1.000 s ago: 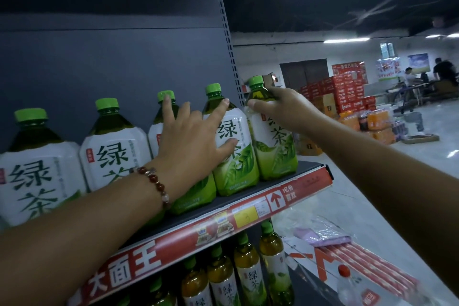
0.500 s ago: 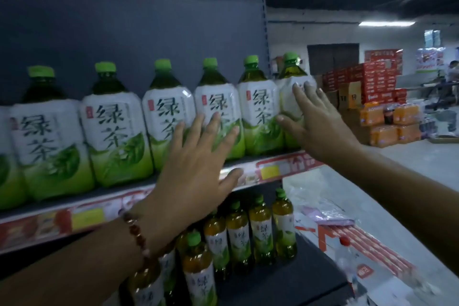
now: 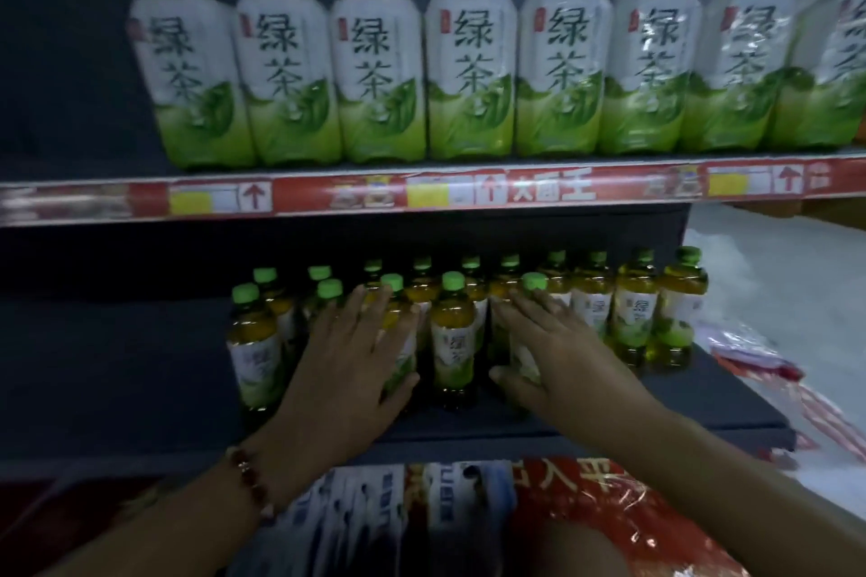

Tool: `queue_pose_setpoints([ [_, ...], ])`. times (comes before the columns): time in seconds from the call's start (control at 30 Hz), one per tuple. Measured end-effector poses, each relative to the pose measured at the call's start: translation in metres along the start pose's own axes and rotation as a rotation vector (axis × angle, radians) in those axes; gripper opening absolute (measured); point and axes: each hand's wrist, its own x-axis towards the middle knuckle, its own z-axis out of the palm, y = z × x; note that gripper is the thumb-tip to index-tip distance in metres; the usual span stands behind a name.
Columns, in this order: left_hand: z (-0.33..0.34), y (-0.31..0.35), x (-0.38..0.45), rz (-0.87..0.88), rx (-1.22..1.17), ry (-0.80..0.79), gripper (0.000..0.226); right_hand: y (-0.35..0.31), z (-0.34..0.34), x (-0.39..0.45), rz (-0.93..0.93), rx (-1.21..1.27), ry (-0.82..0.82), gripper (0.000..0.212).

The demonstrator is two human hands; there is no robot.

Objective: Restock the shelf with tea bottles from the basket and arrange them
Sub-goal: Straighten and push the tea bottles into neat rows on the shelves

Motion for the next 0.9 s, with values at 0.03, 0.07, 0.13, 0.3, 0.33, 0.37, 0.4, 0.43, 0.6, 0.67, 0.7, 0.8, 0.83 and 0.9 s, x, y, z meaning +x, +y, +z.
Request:
queue_pose_setpoints([
  [0.03, 0.005, -0.008, -0.011, -0.025, -0.013, -0.006, 0.067, -0.014, 0.007, 0.004, -0.007, 0.025, -0.016, 0.075],
  [0.07, 0.01, -0.017, -0.023, -0.051, -0.023, -0.005, 0.066, -0.028, 0.014, 0.008, -0.015, 0.052, -0.031, 0.075],
  [0.13, 0.019, -0.034, -0.045, -0.109, -0.036, -0.004, 0.066, -0.055, 0.03, 0.015, -0.031, 0.098, -0.058, 0.077],
  [0.3, 0.052, -0.085, -0.089, -0.251, -0.06, -0.021, 0.067, -0.114, 0.073, 0.04, -0.037, 0.264, -0.103, 0.076],
  [0.33, 0.059, -0.094, -0.093, -0.283, -0.065, -0.023, 0.068, -0.123, 0.083, 0.047, -0.031, 0.31, -0.092, 0.076],
  [0.37, 0.065, -0.103, -0.095, -0.311, -0.079, -0.025, 0.068, -0.133, 0.092, 0.053, -0.016, 0.376, -0.071, 0.076],
  [0.4, 0.07, -0.111, -0.096, -0.333, -0.104, -0.018, 0.068, -0.141, 0.102, 0.06, 0.011, 0.459, -0.046, 0.075],
  [0.43, 0.075, -0.118, -0.097, -0.355, -0.138, 0.004, 0.067, -0.148, 0.113, 0.066, 0.045, 0.553, -0.018, 0.074],
  [0.6, 0.101, -0.141, -0.101, -0.483, -0.5, 0.115, 0.095, -0.166, 0.173, 0.092, 0.246, 0.931, 0.086, 0.064],
  [0.67, 0.109, -0.145, -0.1, -0.531, -0.699, 0.121, 0.104, -0.17, 0.19, 0.1, 0.302, 0.979, 0.141, 0.062],
  [0.7, 0.114, -0.148, -0.099, -0.562, -0.781, 0.11, 0.107, -0.171, 0.199, 0.105, 0.327, 0.984, 0.168, 0.062],
  [0.8, 0.132, -0.157, -0.093, -0.617, -0.938, 0.047, 0.114, -0.177, 0.22, 0.117, 0.402, 0.925, 0.219, 0.065],
  [0.83, 0.136, -0.159, -0.092, -0.619, -0.969, 0.041, 0.115, -0.179, 0.224, 0.12, 0.418, 0.895, 0.227, 0.065],
  [0.9, 0.142, -0.163, -0.089, -0.622, -1.027, 0.056, 0.11, -0.184, 0.23, 0.125, 0.444, 0.835, 0.225, 0.063],
])
